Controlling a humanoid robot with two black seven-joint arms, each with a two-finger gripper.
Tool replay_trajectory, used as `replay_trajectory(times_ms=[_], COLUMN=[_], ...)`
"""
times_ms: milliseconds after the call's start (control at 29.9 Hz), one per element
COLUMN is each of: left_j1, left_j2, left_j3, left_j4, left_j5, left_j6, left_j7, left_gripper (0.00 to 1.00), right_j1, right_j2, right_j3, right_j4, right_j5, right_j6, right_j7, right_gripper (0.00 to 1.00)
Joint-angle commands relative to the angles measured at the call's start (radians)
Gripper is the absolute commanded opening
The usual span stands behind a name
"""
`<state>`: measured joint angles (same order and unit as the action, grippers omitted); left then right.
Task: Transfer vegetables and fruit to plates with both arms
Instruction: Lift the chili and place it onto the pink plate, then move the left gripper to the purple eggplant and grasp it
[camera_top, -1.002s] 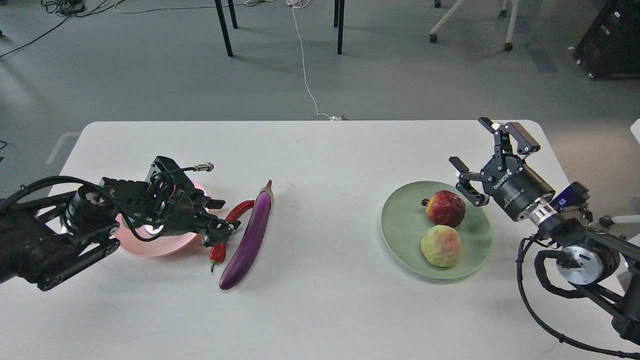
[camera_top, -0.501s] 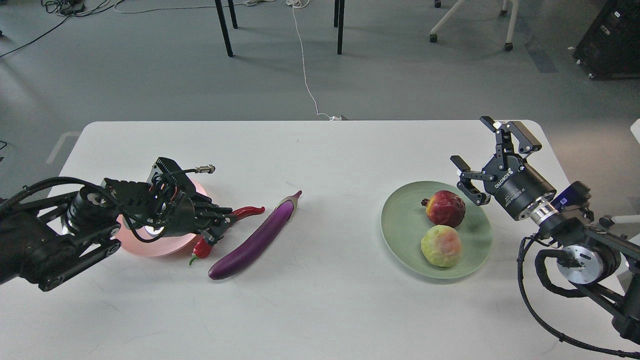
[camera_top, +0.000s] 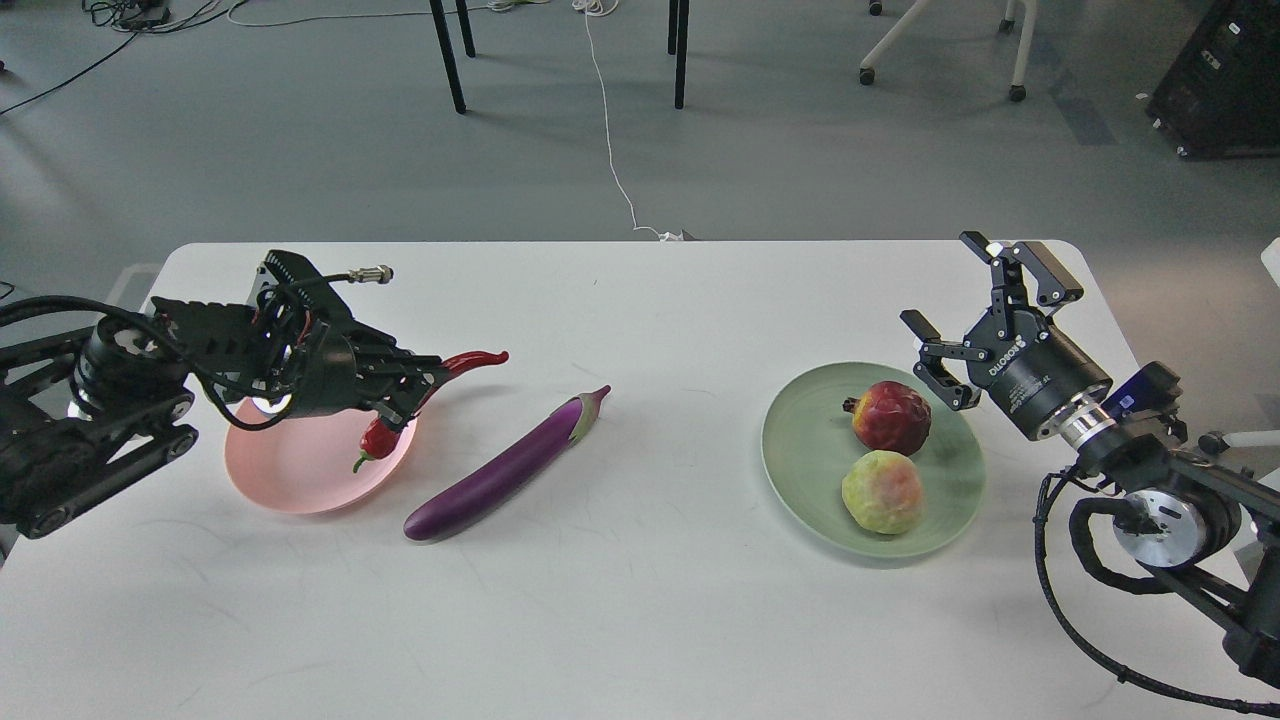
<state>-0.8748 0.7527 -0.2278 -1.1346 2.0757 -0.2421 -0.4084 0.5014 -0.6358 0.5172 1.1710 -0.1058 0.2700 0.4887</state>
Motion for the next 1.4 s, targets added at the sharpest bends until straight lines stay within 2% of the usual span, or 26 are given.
replay_trajectory(times_ms=[0, 134, 267, 301, 401, 434, 535, 635, 802, 936, 1069, 1370], left_j1=[0.003, 0.025, 0.077, 0.079, 0.085, 0.086, 0.083, 0.071, 0.06, 0.065, 0.077, 0.092], left_j2=[0.072, 0.125, 0.123, 0.122, 0.12, 0.12, 0.122, 0.123, 0.125, 0.08, -0.012, -0.107], left_j3=[0.005, 0.008, 0.007, 0.005, 0.004, 0.005, 0.002, -0.004, -0.008, 0.001, 0.007, 0.065], left_j4=[-0.004, 0.013, 0.061, 0.075, 0.105, 0.105, 0.099, 0.055, -0.155, -0.249, -0.246, -0.174], left_j5=[-0.017, -0.028, -0.054, -0.055, -0.071, -0.086, -0.131, -0.154, -0.175, -0.172, -0.164, -0.134], left_j6=[0.0, 0.001, 0.01, 0.014, 0.029, 0.033, 0.037, 0.035, 0.029, 0.024, 0.024, 0.024], left_j7=[-0.007, -0.01, -0.009, -0.009, -0.009, -0.009, -0.006, -0.004, 0.014, 0.074, 0.092, 0.095], left_gripper=[0.11, 0.16, 0.3, 0.34, 0.63, 0.69, 0.79, 0.8, 0.8, 0.81, 0.81, 0.79], right_j1=[-0.001, -0.001, -0.001, -0.001, -0.001, -0.001, 0.0, -0.001, -0.001, -0.001, -0.001, -0.001], right_j2=[0.004, 0.007, 0.005, 0.004, -0.001, -0.002, -0.001, 0.001, 0.001, 0.001, -0.002, -0.004], right_j3=[0.0, 0.0, 0.0, 0.0, 0.0, 0.0, 0.0, 0.0, 0.0, 0.0, 0.0, 0.0], right_j4=[-0.002, -0.002, -0.001, -0.001, 0.001, 0.001, 0.001, 0.002, 0.001, 0.001, -0.001, -0.004], right_j5=[0.0, -0.002, -0.002, -0.002, -0.002, -0.002, -0.002, -0.002, -0.002, -0.002, -0.002, -0.002], right_j6=[0.0, -0.002, -0.002, -0.002, -0.002, 0.0, 0.0, 0.0, -0.002, 0.0, 0.0, -0.002], right_j7=[0.0, 0.0, 0.0, 0.0, 0.0, 0.0, 0.0, 0.0, 0.0, 0.0, 0.0, 0.0], right_gripper=[0.98, 0.98, 0.98, 0.98, 0.98, 0.98, 0.98, 0.98, 0.98, 0.98, 0.98, 0.98])
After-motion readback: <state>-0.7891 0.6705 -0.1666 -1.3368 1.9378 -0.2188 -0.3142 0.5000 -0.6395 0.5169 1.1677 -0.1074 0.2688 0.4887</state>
